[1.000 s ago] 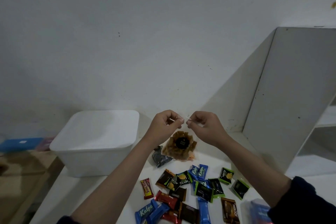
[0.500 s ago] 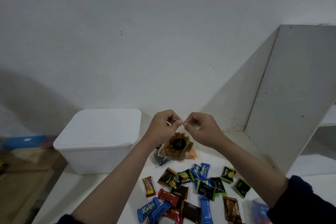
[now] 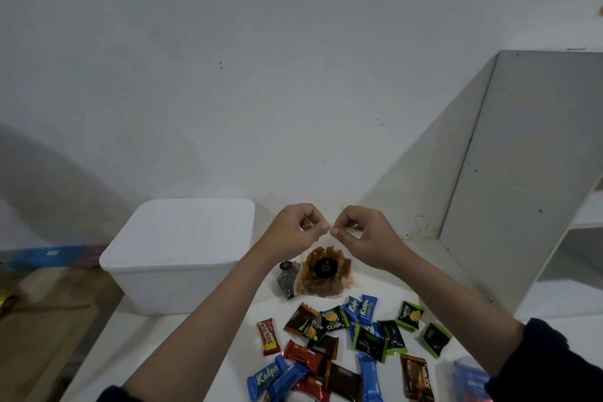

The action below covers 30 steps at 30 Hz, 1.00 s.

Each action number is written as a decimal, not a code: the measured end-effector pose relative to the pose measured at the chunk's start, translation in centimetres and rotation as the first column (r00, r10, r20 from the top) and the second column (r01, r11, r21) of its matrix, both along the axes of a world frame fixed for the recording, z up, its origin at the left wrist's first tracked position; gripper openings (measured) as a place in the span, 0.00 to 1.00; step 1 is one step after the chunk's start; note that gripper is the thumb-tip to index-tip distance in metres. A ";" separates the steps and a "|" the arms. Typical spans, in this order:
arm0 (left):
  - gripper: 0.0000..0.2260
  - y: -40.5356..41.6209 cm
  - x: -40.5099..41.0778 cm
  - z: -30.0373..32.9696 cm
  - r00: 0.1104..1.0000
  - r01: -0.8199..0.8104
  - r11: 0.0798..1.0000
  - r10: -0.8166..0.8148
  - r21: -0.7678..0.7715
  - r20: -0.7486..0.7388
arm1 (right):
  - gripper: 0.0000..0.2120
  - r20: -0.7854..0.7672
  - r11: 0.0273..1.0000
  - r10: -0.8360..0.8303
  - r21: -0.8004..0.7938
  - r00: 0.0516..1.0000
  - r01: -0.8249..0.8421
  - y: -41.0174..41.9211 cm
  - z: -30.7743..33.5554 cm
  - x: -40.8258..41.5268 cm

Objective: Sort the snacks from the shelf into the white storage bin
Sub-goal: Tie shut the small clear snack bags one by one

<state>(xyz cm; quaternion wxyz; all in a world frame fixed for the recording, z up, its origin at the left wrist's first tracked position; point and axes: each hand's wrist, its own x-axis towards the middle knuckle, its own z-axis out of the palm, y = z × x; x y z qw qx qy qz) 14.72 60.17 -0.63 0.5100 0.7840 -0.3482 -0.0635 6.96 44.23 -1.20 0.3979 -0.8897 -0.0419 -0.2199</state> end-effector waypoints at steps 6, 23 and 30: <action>0.07 0.3 -0.4 -0.1 0.994 -0.052 0.998 0.049 0.023 0.102 | 0.07 -0.044 0.999 -0.037 0.037 0.998 0.038 0.0 0.0 -0.6; 0.08 -0.1 -0.7 -0.3 0.996 -0.052 0.998 0.054 -0.041 0.064 | 0.10 -0.049 0.988 -0.079 0.130 0.996 0.085 -0.4 0.1 -0.7; 0.09 -0.2 -0.8 -0.3 0.998 -0.052 0.996 0.054 -0.067 0.034 | 0.10 -0.052 0.986 -0.082 0.138 0.995 0.088 -0.6 0.1 -0.6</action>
